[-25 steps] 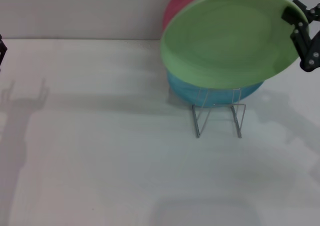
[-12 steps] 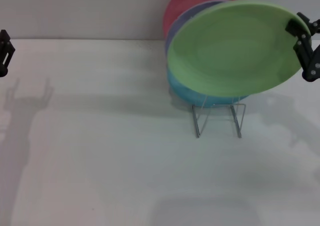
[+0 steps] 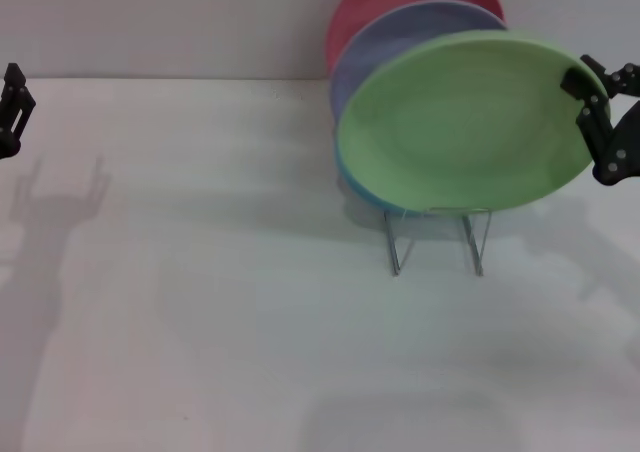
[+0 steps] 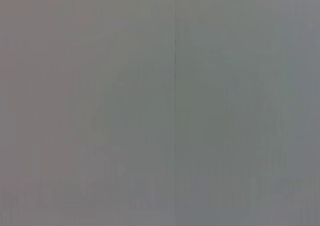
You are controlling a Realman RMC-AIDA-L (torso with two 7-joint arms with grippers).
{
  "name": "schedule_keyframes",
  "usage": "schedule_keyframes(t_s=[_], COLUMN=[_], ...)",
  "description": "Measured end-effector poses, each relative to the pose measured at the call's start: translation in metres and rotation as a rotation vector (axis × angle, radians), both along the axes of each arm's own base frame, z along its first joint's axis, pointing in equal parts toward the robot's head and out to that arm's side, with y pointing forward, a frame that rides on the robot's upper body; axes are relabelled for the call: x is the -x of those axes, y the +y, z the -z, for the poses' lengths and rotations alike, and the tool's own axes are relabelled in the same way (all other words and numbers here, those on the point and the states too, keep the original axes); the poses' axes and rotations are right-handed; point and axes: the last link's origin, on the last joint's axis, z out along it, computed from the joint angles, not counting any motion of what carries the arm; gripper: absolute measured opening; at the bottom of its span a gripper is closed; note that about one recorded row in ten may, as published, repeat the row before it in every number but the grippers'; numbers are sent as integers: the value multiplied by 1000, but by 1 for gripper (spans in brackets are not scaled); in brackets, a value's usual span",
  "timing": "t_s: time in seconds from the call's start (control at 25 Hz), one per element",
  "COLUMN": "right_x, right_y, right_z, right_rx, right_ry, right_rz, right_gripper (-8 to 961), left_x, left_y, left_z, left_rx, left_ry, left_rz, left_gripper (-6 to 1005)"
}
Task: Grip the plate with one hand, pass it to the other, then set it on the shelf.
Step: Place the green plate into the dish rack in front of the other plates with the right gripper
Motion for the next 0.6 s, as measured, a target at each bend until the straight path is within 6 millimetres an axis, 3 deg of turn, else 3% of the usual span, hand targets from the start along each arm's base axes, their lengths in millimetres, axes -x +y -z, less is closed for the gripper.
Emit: schedule_keyframes(t_s=[0.6], right_x=[-23], right_y=[8], right_z=[25], right_rx=[45], right_ry=[59], right_rz=[129], right_gripper=[61], left_x=[0], left_y=[2], left_z=[5], left_rx=[18], left_ry=[10], left_rz=[2], left_gripper=[802])
